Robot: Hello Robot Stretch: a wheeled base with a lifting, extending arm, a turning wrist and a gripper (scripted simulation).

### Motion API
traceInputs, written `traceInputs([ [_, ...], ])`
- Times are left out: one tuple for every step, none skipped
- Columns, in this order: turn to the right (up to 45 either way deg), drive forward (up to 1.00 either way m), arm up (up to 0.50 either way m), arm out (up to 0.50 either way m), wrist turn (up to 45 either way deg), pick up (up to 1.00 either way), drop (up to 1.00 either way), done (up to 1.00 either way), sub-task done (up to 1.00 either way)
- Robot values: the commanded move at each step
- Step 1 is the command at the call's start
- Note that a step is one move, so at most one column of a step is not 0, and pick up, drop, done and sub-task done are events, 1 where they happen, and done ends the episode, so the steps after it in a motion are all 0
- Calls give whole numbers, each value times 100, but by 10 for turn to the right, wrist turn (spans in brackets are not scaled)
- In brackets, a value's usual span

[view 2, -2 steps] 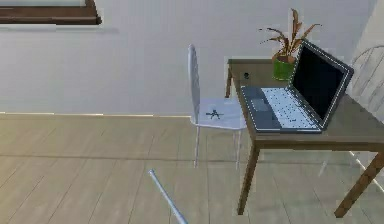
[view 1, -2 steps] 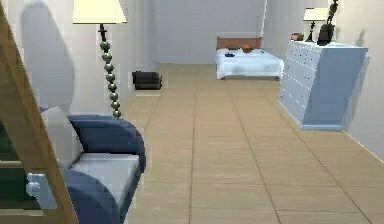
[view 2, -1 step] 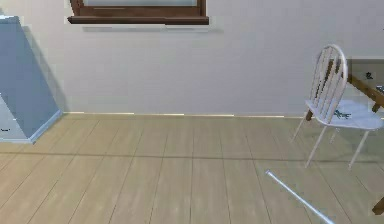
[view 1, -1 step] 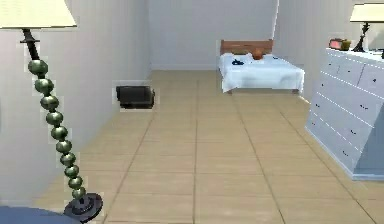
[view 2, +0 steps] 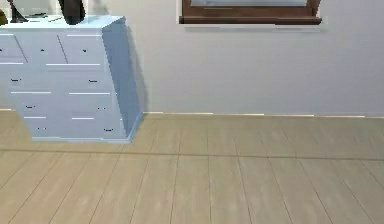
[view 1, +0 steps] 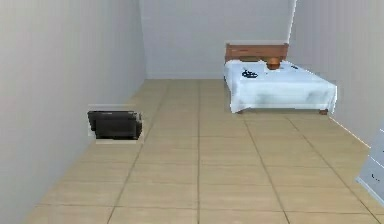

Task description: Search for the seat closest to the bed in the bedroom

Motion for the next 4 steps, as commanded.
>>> traceInputs([
  [30,0,0,0,0,0,0,0,0],
  [0,100,0,0,0,0,0,0,0],
  [0,100,0,0,0,0,0,0,0],
  [0,65,0,0,0,0,0,0,0],
])
